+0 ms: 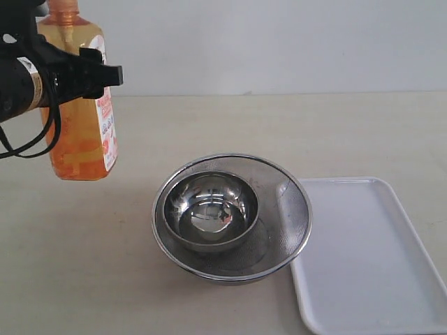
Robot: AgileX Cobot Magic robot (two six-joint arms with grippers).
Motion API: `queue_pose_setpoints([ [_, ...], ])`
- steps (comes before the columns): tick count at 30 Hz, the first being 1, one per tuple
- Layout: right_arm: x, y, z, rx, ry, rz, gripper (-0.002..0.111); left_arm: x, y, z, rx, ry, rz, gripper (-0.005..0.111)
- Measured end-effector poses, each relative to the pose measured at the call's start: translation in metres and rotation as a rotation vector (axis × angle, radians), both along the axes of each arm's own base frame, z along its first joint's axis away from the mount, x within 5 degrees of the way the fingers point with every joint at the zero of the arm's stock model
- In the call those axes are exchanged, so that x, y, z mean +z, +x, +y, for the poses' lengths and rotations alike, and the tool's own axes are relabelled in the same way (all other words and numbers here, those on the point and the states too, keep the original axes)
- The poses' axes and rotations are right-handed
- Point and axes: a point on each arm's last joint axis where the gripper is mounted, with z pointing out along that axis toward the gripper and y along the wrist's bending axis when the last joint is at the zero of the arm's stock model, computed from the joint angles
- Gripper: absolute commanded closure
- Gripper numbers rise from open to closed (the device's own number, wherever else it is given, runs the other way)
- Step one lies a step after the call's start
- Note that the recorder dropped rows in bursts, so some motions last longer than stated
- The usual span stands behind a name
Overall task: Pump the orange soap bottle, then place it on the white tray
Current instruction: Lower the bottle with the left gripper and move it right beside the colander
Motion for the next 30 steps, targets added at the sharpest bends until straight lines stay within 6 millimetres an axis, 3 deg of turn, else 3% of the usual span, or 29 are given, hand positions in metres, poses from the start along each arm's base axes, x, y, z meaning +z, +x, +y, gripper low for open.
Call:
queue_pose_setpoints([
  [5,0.000,0.000,0.000,0.000,0.000,0.000,0.108,-0.001,0.001,0.003,0.052,-0.028,-0.013,0.102],
  [12,0.000,0.000,0.000,0.000,0.000,0.000,0.108,-0.016,0.008,0.003,0.052,0.125,0.027,0.102],
  [20,0.000,0.000,0.000,0.000,0.000,0.000,0.108,-0.039,0.013,-0.008,-0.049,0.156,0.119,0.102],
  [30,0.000,0.000,0.000,0.000,0.000,0.000,0.108,-0.047,0.010,-0.024,-0.267,0.212,0.187,0.102],
])
